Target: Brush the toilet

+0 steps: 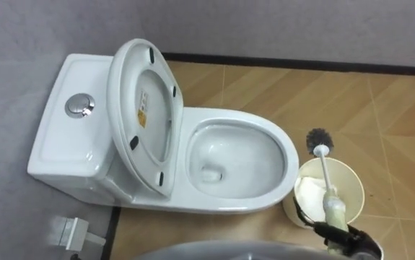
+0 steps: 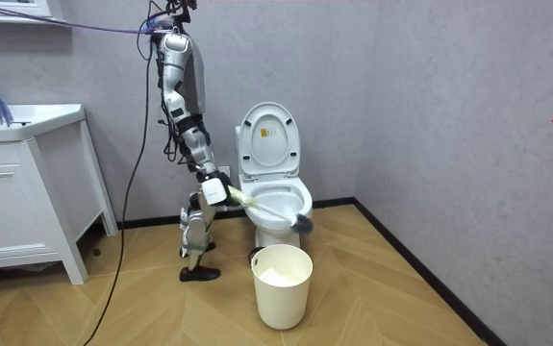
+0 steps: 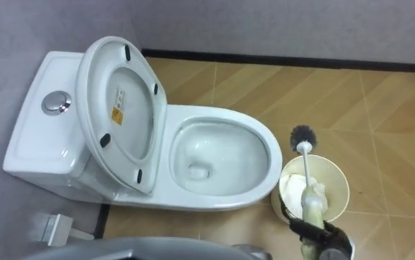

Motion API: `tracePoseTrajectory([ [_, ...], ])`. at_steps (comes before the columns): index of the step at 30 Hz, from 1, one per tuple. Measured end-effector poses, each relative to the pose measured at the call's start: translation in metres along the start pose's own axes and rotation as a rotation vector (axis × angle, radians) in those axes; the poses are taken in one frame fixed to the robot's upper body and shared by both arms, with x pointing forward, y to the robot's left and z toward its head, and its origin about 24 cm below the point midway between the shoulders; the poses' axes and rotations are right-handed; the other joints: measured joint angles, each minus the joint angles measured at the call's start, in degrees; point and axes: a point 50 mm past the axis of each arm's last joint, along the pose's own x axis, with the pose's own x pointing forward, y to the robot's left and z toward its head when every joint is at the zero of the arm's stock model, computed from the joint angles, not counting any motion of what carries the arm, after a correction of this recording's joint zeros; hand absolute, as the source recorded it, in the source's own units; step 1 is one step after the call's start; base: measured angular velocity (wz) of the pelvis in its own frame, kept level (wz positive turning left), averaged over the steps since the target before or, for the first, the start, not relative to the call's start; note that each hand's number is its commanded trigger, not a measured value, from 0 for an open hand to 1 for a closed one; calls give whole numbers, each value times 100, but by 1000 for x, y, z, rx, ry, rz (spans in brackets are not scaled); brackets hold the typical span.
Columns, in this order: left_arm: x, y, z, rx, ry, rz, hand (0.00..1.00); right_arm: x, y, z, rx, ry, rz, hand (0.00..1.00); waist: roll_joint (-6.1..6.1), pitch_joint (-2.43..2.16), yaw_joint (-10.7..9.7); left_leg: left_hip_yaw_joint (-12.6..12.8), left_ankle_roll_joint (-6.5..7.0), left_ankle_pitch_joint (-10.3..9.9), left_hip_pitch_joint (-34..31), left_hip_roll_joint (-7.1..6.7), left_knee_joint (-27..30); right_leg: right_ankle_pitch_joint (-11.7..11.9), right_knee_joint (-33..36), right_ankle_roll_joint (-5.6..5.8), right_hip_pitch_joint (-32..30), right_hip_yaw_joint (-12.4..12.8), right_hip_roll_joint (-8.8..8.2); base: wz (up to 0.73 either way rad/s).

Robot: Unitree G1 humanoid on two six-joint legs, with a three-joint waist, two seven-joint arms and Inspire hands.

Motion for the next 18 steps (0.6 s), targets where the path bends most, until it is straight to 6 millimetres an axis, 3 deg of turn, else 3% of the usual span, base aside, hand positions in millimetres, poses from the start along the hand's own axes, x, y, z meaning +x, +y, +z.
tracePoseTrajectory([
  [8,0,0,-1,-1,5,-1,0,0,-7,-27,149,131,-40,0,136,-16,-34,88,1,1,53,12,-1,29,25,19,2,171,38,-6],
  [18,-1,-3,-8,-2,23,-26,0,-4,-14,-55,385,268,-114,0,119,-20,-162,155,1,1,113,28,-10,37,22,2,26,271,64,-5],
])
